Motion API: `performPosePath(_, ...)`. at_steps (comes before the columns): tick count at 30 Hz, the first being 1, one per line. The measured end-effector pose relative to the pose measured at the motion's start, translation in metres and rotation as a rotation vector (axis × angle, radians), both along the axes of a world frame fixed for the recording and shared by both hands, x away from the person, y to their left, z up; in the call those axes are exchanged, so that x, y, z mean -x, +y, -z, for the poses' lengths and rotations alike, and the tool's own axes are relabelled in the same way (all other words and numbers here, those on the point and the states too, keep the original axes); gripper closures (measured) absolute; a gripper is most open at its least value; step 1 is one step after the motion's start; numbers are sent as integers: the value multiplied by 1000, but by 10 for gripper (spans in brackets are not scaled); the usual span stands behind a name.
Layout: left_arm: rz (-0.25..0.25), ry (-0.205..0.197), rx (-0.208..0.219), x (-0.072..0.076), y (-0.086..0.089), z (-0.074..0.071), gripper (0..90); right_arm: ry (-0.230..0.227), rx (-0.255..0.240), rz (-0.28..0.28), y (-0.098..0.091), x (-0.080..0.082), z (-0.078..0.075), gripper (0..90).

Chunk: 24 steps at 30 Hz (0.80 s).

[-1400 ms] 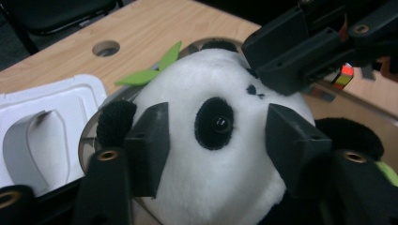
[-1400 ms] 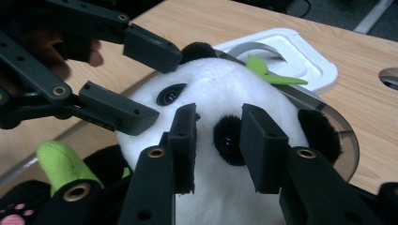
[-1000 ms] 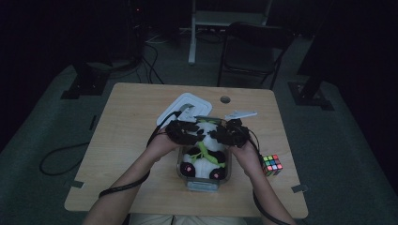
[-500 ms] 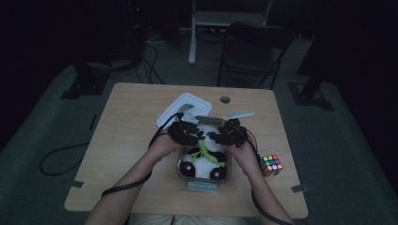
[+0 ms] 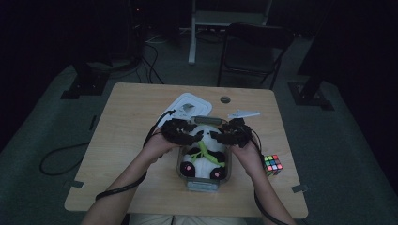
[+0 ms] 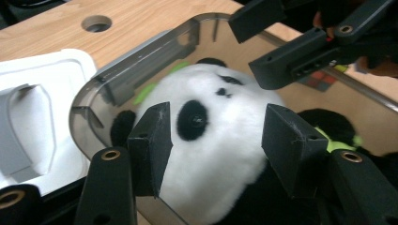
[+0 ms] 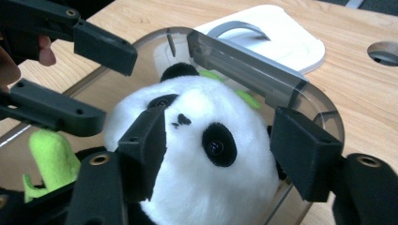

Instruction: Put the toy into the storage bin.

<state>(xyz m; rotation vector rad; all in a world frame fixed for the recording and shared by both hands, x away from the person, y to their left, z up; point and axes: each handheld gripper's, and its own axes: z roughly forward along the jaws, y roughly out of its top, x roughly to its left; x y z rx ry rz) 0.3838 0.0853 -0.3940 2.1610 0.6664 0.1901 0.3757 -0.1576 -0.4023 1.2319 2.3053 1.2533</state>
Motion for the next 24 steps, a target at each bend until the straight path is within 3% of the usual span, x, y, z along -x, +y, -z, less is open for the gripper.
performPosePath(13,2,8,-2,16,10,-2,302,-29,-50,-12,-13,21,-9,285)
performPosePath(22,26,7,11,27,20,2,263,-65,-29,29,-36,46,-8,227)
performPosePath(24,22,5,1,30,20,3,179,-72,-20,49,-42,51,-8,214)
